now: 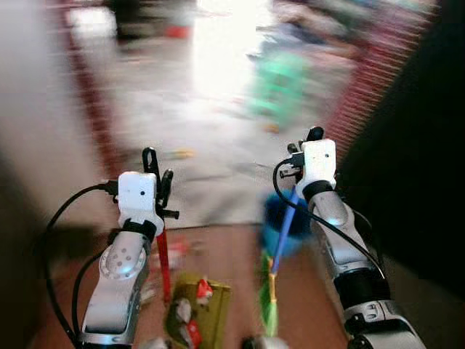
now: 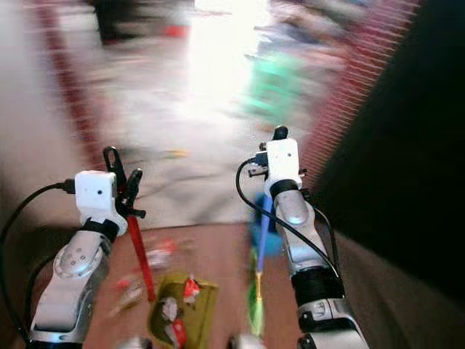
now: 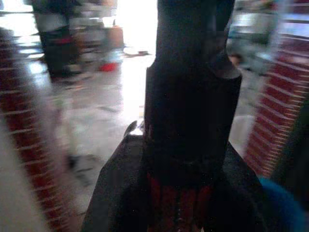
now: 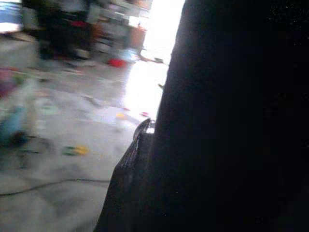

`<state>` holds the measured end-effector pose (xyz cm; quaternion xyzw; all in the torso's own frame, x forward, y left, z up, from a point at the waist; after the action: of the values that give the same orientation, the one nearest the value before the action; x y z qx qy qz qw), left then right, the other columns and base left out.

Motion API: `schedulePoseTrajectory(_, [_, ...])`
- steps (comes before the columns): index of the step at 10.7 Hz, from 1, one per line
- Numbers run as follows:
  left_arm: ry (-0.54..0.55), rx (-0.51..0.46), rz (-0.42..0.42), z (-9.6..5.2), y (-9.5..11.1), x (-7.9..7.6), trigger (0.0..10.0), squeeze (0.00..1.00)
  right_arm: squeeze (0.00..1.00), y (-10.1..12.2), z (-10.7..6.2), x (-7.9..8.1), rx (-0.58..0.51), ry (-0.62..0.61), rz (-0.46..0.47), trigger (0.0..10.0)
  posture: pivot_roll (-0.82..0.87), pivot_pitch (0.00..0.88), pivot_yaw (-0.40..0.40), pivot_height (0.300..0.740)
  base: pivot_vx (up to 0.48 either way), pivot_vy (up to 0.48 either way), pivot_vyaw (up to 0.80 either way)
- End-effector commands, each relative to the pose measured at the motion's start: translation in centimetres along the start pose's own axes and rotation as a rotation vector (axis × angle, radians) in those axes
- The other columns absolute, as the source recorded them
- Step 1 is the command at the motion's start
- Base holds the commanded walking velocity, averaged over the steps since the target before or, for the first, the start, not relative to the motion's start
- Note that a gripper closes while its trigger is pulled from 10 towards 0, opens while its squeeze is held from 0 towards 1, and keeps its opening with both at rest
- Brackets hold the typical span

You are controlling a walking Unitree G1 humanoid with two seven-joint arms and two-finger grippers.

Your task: Sweep floor

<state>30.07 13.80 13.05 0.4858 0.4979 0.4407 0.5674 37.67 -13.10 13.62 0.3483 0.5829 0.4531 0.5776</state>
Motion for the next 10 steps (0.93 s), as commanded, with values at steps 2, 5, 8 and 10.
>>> schedulePoseTrajectory(2, [-0.058, -0.043, -0.04, 0.5, 1.1, -1.6, 10.0, 0.0, 0.0, -0.5, -0.3, -1.0, 0.004, -0.054, -0.001, 10.0, -0.03, 0.0, -0.044, 0.74, 0.0, 0.0, -0.23])
schedulePoseTrajectory(5, [-0.058, -0.036, -0.057, 0.6, 0.7, -1.9, 10.0, 0.0, 0.0, -1.1, -1.0, -0.4, 0.014, -0.025, -0.009, 10.0, -0.04, 0.0, -0.051, 0.74, 0.0, -0.08, 0.0])
schedulePoseTrajectory(8, [-0.05, -0.029, -0.063, 0.5, 0.4, -1.7, 10.0, 0.0, 0.0, -1.2, -1.0, -0.1, 0.007, -0.004, -0.035, 10.0, -0.04, 0.0, -0.054, 0.74, 0.0, -0.08, 0.0])
schedulePoseTrajectory(10, [-0.049, -0.028, -0.062, 0.5, 0.4, -1.7, 10.0, 0.0, 0.0, -1.1, -0.9, -0.1, 0.002, 0.001, -0.038, 10.0, -0.04, 0.0, -0.054, 0.74, 0.0, -0.242, 0.0])
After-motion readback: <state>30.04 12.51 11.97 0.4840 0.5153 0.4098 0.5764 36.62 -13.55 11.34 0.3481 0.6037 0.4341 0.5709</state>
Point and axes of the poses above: a point about 5 cm out from each wrist's last joint towards the gripper, its own z axis pointing out of the wrist towards the gripper, its own y axis along the axis of the wrist's last joint, x = y × z, the point moved 4 cm from there along z, pointing out of the wrist towards the gripper, and after that the axes turned 11 degrees about -z, right-handed, at the moved point
